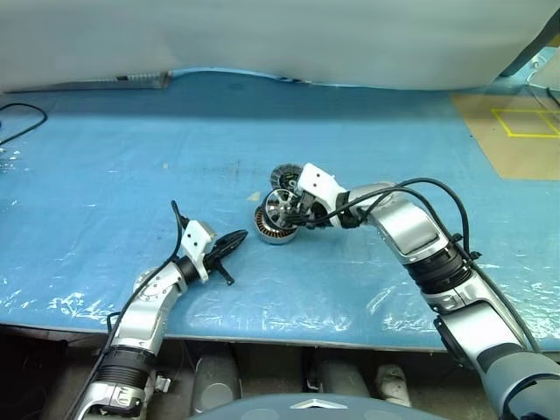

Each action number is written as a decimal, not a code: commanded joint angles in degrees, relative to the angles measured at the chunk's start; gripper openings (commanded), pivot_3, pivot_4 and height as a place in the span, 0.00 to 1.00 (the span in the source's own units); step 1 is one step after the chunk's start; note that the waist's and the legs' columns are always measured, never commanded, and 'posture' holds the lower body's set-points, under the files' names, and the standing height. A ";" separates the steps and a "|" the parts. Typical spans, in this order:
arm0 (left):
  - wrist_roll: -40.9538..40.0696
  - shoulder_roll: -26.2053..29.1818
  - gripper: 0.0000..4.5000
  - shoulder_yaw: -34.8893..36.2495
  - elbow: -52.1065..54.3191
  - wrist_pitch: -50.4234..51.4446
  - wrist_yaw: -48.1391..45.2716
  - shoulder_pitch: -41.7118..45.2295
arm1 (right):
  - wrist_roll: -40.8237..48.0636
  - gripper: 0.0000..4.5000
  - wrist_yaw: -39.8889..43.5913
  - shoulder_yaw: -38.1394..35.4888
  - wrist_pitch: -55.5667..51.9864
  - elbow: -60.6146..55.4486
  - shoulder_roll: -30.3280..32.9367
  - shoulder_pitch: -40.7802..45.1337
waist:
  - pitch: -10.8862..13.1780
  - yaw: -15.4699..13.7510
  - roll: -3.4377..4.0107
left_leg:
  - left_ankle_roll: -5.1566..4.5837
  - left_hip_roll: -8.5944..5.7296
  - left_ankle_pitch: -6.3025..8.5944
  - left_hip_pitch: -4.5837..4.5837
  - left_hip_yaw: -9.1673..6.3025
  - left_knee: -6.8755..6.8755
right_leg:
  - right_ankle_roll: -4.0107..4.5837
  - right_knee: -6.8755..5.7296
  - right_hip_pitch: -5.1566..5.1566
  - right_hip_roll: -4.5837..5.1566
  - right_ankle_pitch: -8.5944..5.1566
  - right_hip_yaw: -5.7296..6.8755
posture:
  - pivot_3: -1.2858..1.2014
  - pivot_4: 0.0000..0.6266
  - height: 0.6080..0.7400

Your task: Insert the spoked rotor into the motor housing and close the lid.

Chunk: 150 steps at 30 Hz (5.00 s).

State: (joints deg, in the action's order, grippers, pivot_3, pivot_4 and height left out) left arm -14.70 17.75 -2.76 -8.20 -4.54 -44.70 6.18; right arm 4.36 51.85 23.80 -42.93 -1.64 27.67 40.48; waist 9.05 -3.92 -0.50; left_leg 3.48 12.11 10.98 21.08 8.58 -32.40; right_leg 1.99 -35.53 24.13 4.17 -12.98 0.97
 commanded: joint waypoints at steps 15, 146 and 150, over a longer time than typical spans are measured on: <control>-0.30 0.03 0.00 0.30 1.75 -0.91 0.27 -0.11 | -1.02 0.51 -1.34 0.67 -0.21 0.14 -1.87 -1.17 | 0.00 0.08 0.00 | 0.00 0.00 0.00 -0.05 0.00 -0.02 | 0.00 -0.07 0.00 0.00 0.00 -0.02 | 0.52 0.24 1.00; -0.03 1.10 0.00 0.13 0.89 -0.49 -1.34 1.51 | -3.04 0.66 -18.61 -3.51 13.08 0.81 -12.90 -13.07 | 0.03 1.34 0.04 | 0.00 -0.01 0.00 0.00 0.00 0.08 | 0.01 0.07 0.02 0.01 0.01 0.02 | 0.52 0.24 1.00; -0.04 1.33 0.00 0.27 1.06 -0.43 -1.39 1.45 | -5.23 0.66 -20.71 -2.70 14.92 2.24 -13.61 -13.39 | 0.03 1.35 0.04 | 0.00 -0.01 0.00 -0.02 0.00 0.07 | 0.01 0.04 0.01 0.01 0.01 0.02 | 0.52 0.24 1.00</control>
State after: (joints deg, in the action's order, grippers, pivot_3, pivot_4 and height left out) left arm -14.45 18.52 -3.01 -8.52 -4.45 -45.89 7.40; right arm 1.42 32.74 20.70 -28.51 -0.54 13.97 27.14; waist 9.08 -2.58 -0.46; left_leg 3.47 12.09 10.97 21.06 8.58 -32.33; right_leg 2.01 -35.50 24.13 4.18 -12.97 0.98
